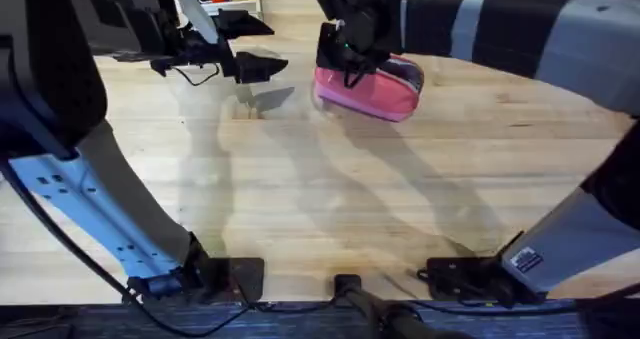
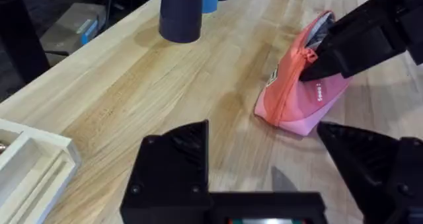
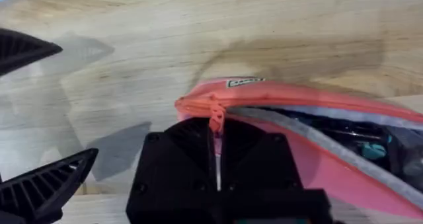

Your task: Unzip the bag, pick up the pens from the table one at a time and place them inside, then zip the bag closed.

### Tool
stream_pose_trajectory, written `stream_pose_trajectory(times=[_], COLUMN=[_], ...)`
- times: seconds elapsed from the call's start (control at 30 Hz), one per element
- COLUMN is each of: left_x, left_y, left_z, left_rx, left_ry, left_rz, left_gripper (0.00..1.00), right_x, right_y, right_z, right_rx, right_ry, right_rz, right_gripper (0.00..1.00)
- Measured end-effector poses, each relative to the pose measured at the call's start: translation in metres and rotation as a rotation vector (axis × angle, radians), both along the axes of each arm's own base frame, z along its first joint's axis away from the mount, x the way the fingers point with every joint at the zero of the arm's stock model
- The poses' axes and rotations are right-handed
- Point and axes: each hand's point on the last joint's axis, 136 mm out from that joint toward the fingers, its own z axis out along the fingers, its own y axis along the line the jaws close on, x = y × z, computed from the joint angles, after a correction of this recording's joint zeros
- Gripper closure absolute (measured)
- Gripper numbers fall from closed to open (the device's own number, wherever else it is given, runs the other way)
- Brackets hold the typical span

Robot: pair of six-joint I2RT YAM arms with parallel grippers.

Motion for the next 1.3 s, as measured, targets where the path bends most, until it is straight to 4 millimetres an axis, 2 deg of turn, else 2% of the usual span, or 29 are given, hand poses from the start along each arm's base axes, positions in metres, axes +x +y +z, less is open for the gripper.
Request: stream_pose_trajectory(times=[0.23,0.27,0.43,0.6,0.77,0.8,1.07,1.13,1.3], left_x=[-0.003,-0.006,-0.013,-0.019,-0.021,-0.020,-0.026,-0.027,-0.026], left_y=[-0.004,-0.013,-0.042,-0.068,-0.080,-0.091,-0.116,-0.119,-0.118], left_z=[0.004,0.004,0.003,-0.001,-0.003,-0.007,-0.015,-0.015,-0.016], left_rx=[-0.021,-0.025,-0.021,0.007,0.027,0.060,0.111,0.113,0.118], left_ry=[-0.004,0.000,0.002,0.005,-0.011,-0.030,-0.035,-0.037,-0.039], left_rz=[-0.021,-0.043,-0.109,-0.155,-0.175,-0.181,-0.210,-0.217,-0.212], left_gripper=[0.008,0.008,0.008,0.008,0.008,0.008,0.007,0.060,0.296], right_x=[-0.001,-0.002,-0.004,-0.005,-0.005,-0.004,-0.004,-0.004,-0.005], right_y=[0.000,-0.001,-0.002,-0.004,-0.004,-0.004,-0.004,-0.004,-0.004], right_z=[0.009,0.022,0.046,0.046,0.046,0.046,0.046,0.046,0.046], right_rx=[-0.014,-0.009,0.011,0.009,0.005,0.004,0.005,0.005,0.004], right_ry=[-0.015,-0.038,-0.080,-0.076,-0.076,-0.076,-0.077,-0.077,-0.076], right_rz=[0.035,0.050,0.066,0.068,0.073,0.073,0.073,0.074,0.074], right_gripper=[0.968,0.968,0.968,0.968,0.969,0.969,0.969,0.969,0.969])
